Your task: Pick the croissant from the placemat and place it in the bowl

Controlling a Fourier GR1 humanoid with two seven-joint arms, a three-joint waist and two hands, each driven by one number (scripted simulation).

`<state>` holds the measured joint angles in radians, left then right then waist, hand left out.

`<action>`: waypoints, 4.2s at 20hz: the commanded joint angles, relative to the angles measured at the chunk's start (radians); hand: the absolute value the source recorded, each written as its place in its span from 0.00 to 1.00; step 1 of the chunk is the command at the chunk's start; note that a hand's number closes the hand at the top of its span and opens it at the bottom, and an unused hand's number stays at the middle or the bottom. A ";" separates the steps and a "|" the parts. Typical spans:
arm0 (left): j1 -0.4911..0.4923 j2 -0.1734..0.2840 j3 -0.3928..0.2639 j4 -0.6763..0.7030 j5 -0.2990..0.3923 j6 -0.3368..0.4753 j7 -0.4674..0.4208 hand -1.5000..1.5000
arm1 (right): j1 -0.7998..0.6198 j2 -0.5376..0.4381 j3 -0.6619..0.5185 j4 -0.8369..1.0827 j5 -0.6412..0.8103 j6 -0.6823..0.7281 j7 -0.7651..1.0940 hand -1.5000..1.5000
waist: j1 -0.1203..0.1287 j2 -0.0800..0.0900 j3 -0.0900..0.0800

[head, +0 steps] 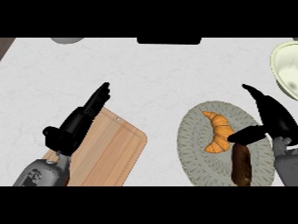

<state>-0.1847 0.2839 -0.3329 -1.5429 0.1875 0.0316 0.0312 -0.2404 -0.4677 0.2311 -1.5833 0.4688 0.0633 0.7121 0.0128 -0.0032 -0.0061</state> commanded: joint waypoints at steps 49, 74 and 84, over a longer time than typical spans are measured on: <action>0.044 -0.067 0.098 -0.046 -0.085 -0.102 0.037 0.50 | -0.096 0.170 0.090 0.089 0.079 0.297 0.409 0.00 | -0.012 0.003 0.006; 0.048 -0.148 0.114 0.003 -0.144 -0.157 0.013 0.50 | -0.119 -0.020 0.409 -0.017 0.231 0.466 -0.625 1.00 | 0.045 -0.018 0.014; 0.076 -0.132 0.168 -0.004 -0.137 -0.124 0.005 0.50 | -0.126 -0.372 0.288 -0.274 0.178 0.266 -1.216 1.00 | -0.073 -0.022 0.023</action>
<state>-0.1225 0.1432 -0.1873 -1.5399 0.0474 -0.1048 0.0412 -0.3783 -0.7293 0.5929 -1.7863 0.6906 0.4086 -0.3038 -0.0214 -0.0254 0.0139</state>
